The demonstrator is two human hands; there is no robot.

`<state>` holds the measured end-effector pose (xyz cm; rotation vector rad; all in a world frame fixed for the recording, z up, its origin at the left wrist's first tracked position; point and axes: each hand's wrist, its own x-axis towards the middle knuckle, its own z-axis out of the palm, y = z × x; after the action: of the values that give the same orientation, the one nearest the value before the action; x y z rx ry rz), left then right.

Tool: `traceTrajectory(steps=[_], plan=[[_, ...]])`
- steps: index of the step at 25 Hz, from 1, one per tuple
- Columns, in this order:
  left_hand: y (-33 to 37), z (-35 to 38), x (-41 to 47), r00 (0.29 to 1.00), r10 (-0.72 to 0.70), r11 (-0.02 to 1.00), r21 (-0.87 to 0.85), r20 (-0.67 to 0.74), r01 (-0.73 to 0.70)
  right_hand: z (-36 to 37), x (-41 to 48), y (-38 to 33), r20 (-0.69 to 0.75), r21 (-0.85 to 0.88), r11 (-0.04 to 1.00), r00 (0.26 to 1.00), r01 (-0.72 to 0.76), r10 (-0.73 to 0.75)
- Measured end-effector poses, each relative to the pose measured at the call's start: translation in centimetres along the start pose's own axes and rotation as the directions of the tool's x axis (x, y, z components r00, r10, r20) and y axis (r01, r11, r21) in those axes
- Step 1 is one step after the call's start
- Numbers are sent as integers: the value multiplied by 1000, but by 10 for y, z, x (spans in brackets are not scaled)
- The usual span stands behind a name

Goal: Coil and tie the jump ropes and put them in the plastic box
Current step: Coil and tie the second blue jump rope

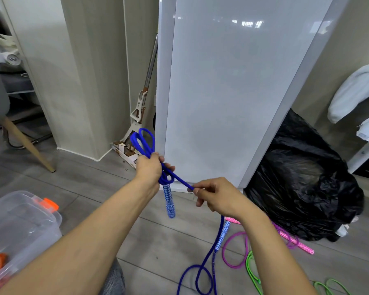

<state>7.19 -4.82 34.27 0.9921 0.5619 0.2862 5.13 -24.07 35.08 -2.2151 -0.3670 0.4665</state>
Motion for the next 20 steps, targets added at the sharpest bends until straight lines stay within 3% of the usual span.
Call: traceTrajectory(steps=[3,5,7,9,14,20], plan=[[5,-8,11,994,56,998,9,-97,-56,-17,-6,13,124,12,993,986,-115,113],[8,-11,12,986,125,991,67,-113,-118,-28,-7,20,-8,-94,979,983,-182,182],[7,-8,8,985,172,972,167,-26,-166,-34,-6,23,-271,-151,967,949,-205,159],[1,-3,-2,981,157,940,287,117,-185,-31,-4,18,-375,-82,991,925,-104,66],[-5,5,-32,909,88,821,488,407,-298,-16,-2,-4,-313,92,992,948,89,-56],[-8,9,-49,817,-89,806,523,570,-277,-9,-2,-4,-359,-93,991,925,94,-122]])
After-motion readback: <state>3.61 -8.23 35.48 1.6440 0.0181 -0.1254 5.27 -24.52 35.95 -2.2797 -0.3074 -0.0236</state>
